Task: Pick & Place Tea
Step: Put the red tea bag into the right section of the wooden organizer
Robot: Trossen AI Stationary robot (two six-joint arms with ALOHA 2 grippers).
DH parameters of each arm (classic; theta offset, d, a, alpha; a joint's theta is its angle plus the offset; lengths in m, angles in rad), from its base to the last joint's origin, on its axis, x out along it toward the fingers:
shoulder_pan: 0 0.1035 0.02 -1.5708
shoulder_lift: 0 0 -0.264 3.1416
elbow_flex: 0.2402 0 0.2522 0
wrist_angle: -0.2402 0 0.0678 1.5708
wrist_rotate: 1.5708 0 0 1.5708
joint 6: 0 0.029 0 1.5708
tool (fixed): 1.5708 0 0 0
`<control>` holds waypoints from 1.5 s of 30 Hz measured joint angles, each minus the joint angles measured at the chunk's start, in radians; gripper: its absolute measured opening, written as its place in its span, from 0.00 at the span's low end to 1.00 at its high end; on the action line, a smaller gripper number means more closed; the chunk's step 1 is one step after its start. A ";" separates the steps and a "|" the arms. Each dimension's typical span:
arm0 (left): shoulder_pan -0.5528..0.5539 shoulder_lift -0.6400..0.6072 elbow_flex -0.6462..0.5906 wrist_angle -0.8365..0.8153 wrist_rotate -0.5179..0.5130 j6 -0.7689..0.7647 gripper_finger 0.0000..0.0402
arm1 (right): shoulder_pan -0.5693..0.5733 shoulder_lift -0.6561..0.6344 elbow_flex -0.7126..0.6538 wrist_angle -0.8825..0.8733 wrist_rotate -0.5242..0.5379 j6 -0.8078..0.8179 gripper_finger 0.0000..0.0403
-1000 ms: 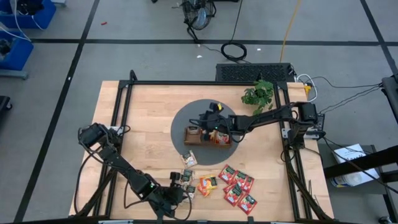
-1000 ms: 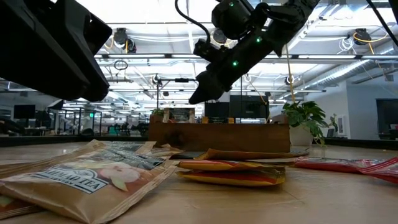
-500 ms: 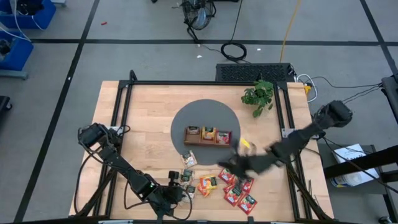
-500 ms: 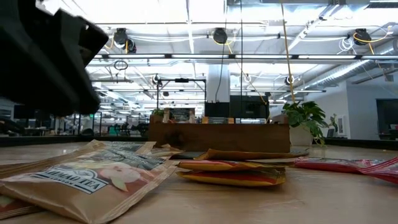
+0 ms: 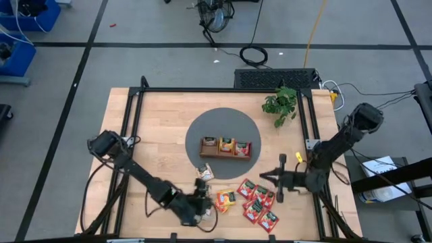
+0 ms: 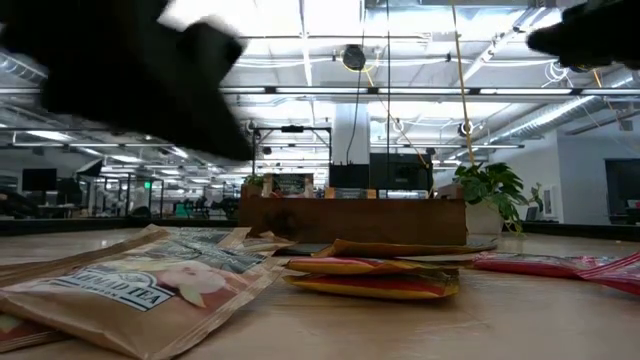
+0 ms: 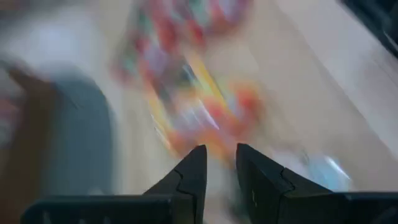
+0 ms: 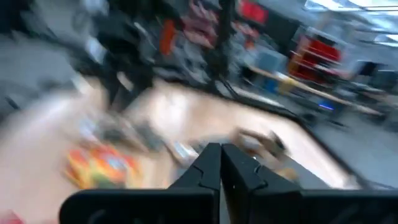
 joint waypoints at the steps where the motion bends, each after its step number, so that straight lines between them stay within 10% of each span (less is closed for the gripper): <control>1: 0.022 0.000 0.002 0.064 -0.020 0.062 0.23 | -0.014 -0.001 -0.015 0.061 -0.068 -0.001 0.00; 7: 0.107 0.000 0.002 0.122 -0.029 -0.069 0.23 | -0.055 0.000 -0.062 0.167 -0.334 -0.006 0.00; 45: 0.018 0.008 0.000 0.176 0.405 0.039 0.23 | -0.157 0.001 -0.064 -0.100 -0.289 0.382 0.00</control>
